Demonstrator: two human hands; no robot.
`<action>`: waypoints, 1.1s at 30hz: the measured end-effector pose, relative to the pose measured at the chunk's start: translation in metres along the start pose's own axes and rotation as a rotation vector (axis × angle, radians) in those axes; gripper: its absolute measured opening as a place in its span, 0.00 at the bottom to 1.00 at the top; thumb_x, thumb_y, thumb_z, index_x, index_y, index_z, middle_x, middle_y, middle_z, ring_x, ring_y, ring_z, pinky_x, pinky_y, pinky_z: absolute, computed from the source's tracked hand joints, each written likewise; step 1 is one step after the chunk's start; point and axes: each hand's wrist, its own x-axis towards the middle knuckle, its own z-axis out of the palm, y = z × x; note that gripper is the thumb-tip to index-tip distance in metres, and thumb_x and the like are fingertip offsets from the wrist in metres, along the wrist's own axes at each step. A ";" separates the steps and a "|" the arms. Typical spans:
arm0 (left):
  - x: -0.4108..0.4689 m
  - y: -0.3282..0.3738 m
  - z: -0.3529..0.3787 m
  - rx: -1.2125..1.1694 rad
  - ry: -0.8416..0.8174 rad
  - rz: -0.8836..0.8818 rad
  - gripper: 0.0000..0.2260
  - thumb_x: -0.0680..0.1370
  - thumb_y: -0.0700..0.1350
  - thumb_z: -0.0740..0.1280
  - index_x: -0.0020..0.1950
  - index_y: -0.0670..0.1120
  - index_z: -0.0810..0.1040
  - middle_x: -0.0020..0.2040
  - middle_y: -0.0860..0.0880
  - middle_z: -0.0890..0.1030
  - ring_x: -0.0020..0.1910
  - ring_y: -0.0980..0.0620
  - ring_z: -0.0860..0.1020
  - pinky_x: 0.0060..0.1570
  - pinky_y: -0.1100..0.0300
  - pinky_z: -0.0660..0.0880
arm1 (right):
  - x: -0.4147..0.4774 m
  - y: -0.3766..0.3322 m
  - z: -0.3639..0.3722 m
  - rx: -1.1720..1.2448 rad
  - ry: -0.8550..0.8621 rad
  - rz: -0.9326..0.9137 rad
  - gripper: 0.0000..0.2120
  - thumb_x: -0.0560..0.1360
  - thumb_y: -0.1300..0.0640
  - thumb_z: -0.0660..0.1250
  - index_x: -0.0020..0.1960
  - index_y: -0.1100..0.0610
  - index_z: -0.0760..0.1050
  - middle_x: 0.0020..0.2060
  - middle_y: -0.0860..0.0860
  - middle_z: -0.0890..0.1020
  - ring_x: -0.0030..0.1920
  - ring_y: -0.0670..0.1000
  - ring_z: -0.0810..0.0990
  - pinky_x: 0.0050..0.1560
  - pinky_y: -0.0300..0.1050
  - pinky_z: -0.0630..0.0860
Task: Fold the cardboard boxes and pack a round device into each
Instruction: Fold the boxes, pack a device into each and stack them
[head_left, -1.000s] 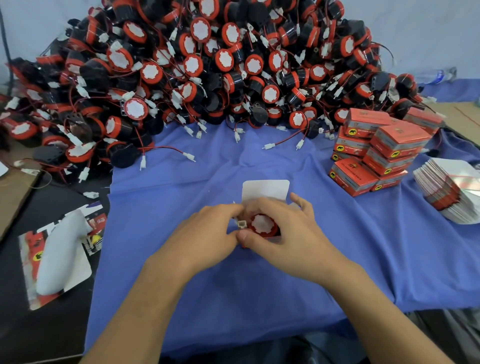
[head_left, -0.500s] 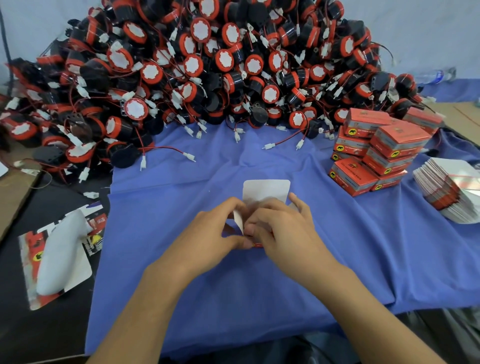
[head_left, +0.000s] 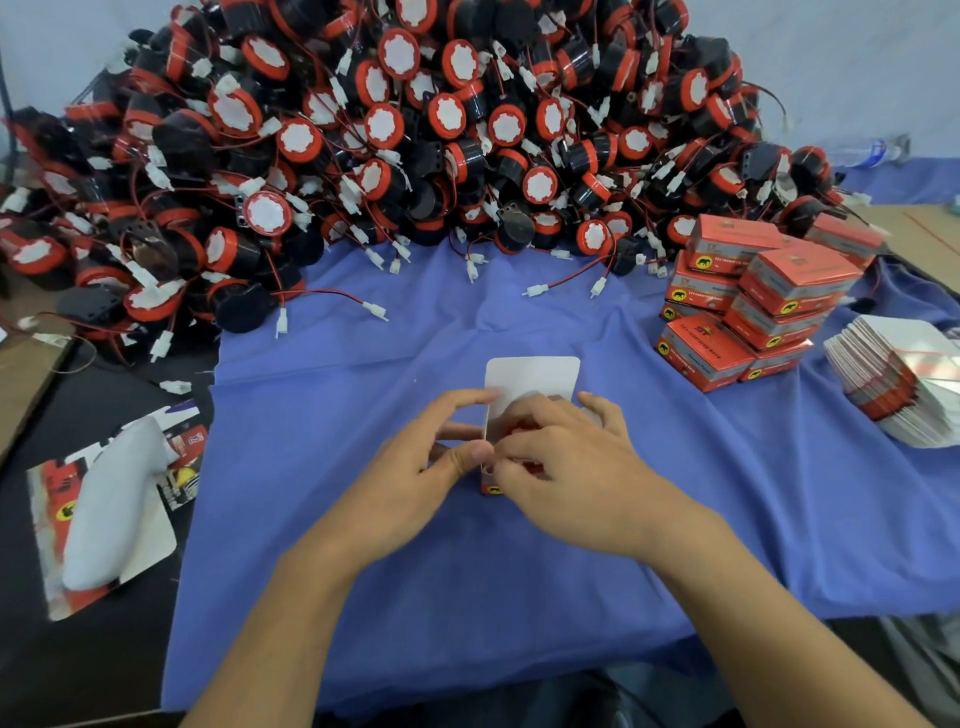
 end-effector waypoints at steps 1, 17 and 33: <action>0.002 -0.003 0.002 -0.007 0.001 0.017 0.18 0.81 0.57 0.64 0.71 0.67 0.72 0.59 0.52 0.83 0.55 0.48 0.83 0.64 0.42 0.76 | 0.001 0.000 0.000 -0.017 0.004 0.008 0.15 0.80 0.43 0.56 0.49 0.40 0.83 0.56 0.37 0.72 0.64 0.39 0.68 0.76 0.51 0.40; -0.005 -0.024 0.025 0.112 0.228 0.148 0.23 0.85 0.46 0.61 0.74 0.72 0.68 0.53 0.49 0.80 0.56 0.53 0.79 0.62 0.57 0.76 | 0.001 -0.004 0.017 -0.047 0.224 0.095 0.05 0.79 0.47 0.68 0.45 0.43 0.79 0.52 0.36 0.78 0.57 0.39 0.75 0.74 0.48 0.46; -0.005 -0.025 0.028 0.162 0.243 0.152 0.20 0.84 0.55 0.60 0.73 0.73 0.68 0.54 0.57 0.79 0.54 0.52 0.80 0.56 0.55 0.78 | -0.015 0.010 0.025 0.353 0.572 -0.068 0.15 0.70 0.62 0.80 0.51 0.47 0.81 0.67 0.48 0.66 0.72 0.47 0.66 0.69 0.36 0.68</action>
